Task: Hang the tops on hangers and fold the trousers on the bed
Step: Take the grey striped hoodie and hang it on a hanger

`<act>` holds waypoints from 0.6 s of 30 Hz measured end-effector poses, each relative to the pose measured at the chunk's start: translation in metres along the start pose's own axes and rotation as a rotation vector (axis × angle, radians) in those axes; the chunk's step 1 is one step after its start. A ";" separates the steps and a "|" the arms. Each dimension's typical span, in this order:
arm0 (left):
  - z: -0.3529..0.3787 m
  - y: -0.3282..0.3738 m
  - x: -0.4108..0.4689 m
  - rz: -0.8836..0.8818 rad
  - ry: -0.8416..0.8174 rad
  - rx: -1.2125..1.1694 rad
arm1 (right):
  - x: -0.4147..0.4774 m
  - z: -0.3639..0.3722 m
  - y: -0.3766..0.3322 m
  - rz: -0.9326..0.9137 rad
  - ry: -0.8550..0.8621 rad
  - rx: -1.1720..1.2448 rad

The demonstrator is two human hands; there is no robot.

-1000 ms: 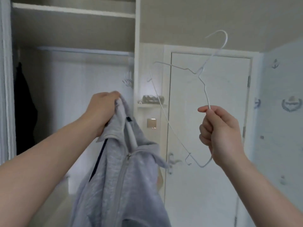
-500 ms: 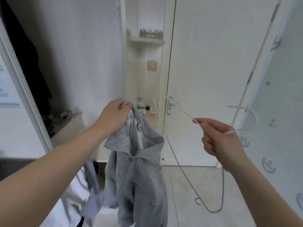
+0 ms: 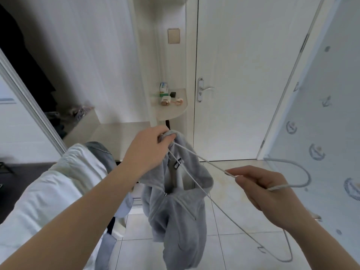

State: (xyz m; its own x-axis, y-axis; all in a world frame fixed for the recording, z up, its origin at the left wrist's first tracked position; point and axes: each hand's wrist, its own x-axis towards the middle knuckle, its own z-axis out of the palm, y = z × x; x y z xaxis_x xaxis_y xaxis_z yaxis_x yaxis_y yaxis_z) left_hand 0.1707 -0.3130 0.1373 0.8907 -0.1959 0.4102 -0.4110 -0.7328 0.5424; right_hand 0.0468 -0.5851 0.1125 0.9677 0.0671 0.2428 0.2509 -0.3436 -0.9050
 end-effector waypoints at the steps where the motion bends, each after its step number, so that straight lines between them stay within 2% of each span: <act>1: -0.001 0.001 -0.005 0.019 0.002 0.019 | 0.000 0.000 -0.003 -0.001 -0.027 -0.020; 5: -0.007 0.014 -0.020 0.041 -0.013 0.009 | 0.008 0.003 -0.011 -0.014 -0.110 -0.067; 10: -0.004 0.042 -0.031 -0.014 -0.075 -0.181 | 0.018 0.040 -0.007 -0.012 -0.179 -0.190; 14: 0.006 0.055 -0.045 -0.072 -0.199 -0.260 | 0.014 0.078 0.012 0.010 -0.183 -0.104; 18: 0.008 0.057 -0.056 -0.114 -0.378 -0.218 | 0.012 0.079 0.021 -0.008 -0.149 0.180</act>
State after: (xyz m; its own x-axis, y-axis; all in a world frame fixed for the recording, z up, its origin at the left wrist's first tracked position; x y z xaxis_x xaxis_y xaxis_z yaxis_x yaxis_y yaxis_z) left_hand 0.0991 -0.3493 0.1394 0.9245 -0.3757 0.0646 -0.3015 -0.6170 0.7269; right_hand 0.0652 -0.5171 0.0689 0.9551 0.2111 0.2080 0.2455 -0.1703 -0.9543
